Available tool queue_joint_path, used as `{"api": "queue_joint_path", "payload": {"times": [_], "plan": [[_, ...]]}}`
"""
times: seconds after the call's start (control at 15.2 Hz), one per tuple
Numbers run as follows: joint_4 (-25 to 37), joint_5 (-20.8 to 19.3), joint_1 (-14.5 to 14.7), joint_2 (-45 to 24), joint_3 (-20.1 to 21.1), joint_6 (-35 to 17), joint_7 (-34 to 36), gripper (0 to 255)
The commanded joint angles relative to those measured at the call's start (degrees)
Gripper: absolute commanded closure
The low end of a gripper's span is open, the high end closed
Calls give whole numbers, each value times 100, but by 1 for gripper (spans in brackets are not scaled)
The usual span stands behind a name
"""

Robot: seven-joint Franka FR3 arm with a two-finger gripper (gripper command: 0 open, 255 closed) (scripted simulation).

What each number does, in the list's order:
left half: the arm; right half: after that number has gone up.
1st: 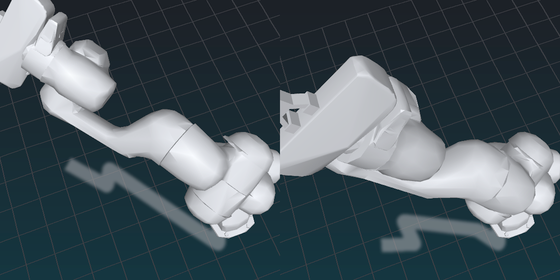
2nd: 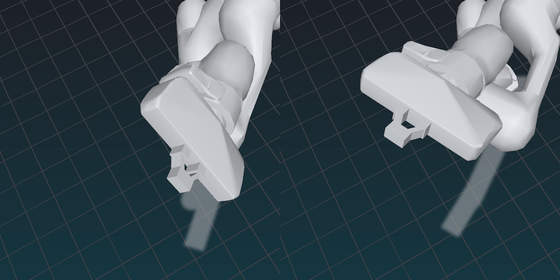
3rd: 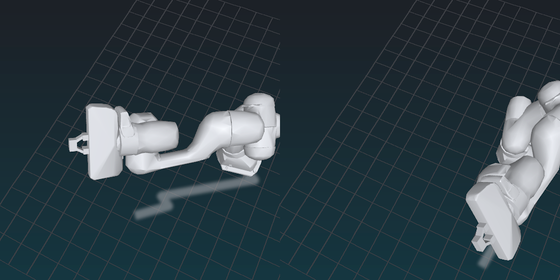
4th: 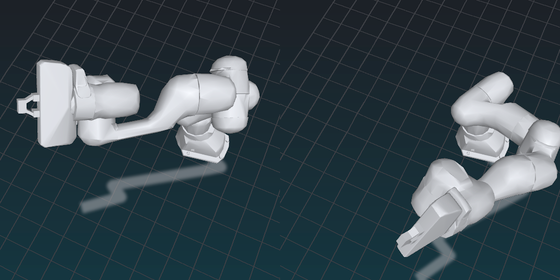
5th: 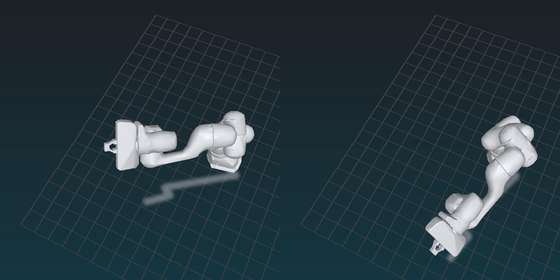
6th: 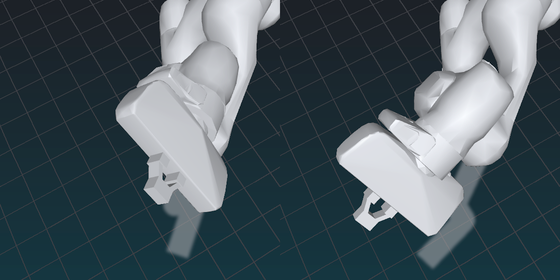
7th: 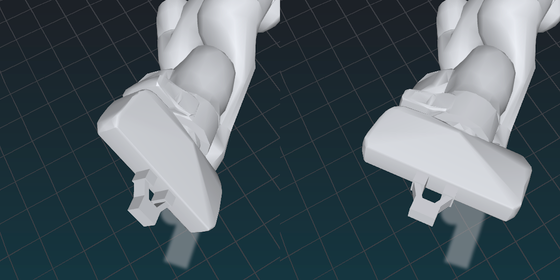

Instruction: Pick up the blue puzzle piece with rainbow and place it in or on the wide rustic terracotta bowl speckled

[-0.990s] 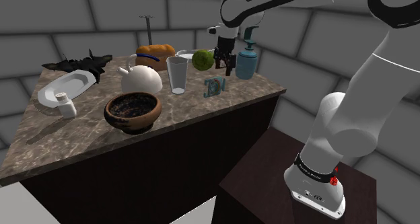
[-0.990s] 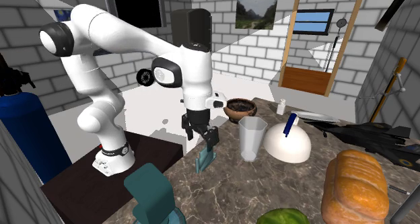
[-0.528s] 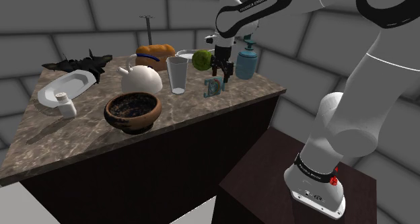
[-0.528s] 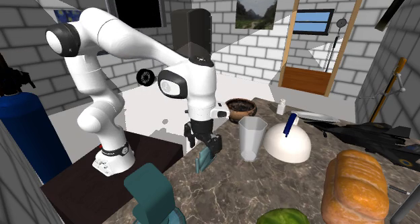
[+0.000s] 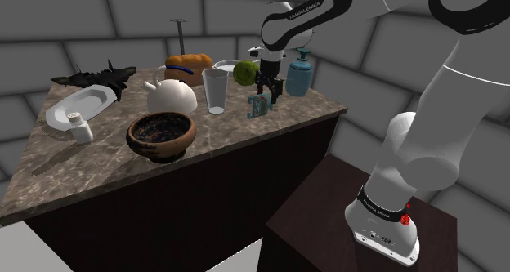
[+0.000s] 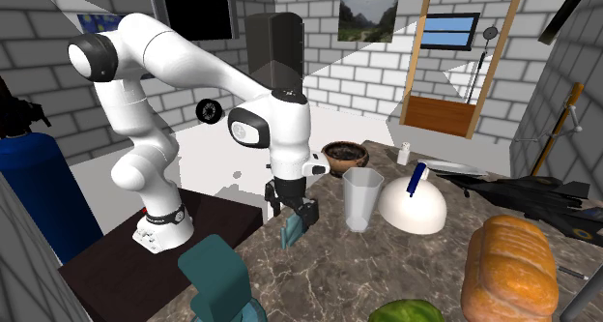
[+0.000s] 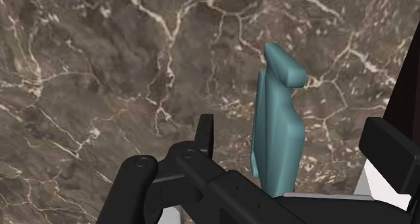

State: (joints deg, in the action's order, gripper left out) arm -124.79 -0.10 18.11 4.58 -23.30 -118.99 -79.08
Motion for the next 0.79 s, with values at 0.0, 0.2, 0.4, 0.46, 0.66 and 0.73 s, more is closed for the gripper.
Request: {"api": "queue_joint_path", "payload": {"times": [0.0, 0.2, 0.4, 0.46, 0.66, 0.73], "plan": [[0, 0, 0, 0, 0, 0, 0, 0], [0, 0, 0, 0, 0, 0, 0, 255], [0, 0, 0, 0, 0, 0, 0, 255], [0, 0, 0, 0, 0, 0, 0, 255], [0, 0, 0, 0, 0, -1, 0, 255], [47, -14, 0, 32, 4, 76, 12, 255]]}}
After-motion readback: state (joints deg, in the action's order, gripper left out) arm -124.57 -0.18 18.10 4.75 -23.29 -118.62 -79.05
